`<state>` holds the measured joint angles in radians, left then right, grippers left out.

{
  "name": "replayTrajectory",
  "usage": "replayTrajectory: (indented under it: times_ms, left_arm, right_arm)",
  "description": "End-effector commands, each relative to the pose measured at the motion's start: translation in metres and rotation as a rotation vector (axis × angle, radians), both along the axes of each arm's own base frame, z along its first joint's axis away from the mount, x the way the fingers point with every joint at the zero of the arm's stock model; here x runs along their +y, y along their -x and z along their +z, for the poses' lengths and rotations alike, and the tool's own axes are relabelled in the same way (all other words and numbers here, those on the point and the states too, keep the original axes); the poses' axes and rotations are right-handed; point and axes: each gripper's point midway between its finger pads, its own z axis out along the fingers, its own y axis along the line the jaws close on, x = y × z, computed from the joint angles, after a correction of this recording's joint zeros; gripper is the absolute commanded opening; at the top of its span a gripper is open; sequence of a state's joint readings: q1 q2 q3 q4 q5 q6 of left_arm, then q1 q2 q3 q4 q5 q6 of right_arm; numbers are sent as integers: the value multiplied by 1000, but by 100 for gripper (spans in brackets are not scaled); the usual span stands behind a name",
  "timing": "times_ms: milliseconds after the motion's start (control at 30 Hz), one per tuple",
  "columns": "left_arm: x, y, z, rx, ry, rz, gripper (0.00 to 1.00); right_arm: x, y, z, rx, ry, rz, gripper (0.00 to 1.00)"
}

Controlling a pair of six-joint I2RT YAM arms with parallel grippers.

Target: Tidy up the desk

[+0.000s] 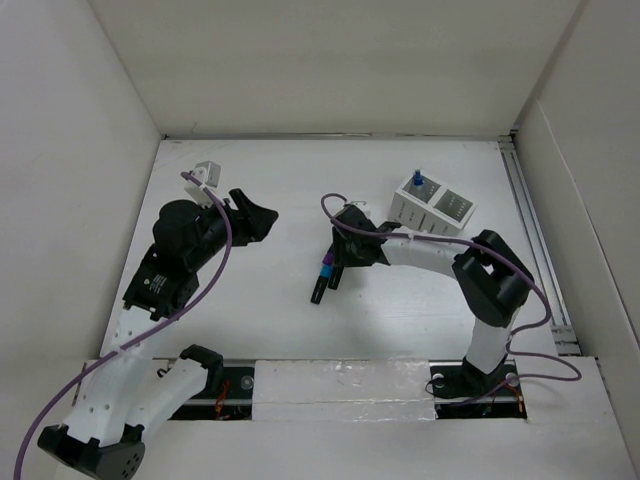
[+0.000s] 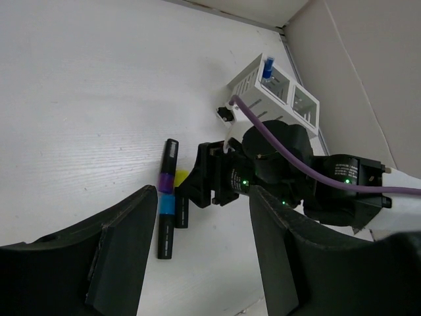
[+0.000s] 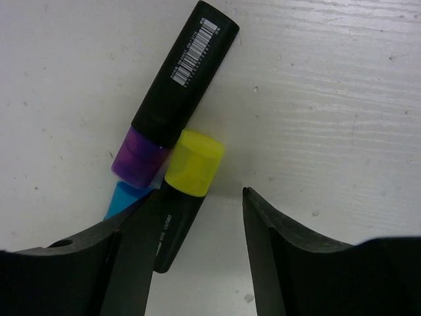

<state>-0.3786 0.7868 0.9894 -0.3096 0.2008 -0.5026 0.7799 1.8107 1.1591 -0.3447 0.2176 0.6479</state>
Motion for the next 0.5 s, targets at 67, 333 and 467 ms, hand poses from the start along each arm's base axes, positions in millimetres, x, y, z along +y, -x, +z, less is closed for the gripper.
replayTrajectory:
  times_ms: [67,333,467]
  left_arm:
    - [2,2,7,-47,5,6,54]
    - [4,3,8,-50,1,10,54]
    - [3,0,8,-50,-6,10,54]
  right_arm:
    - [21,-12,1,-8,-21,19,57]
    - [10,-15,-16,12,42,-54,55]
    - [-3,-8,-22,21,74,-80,33]
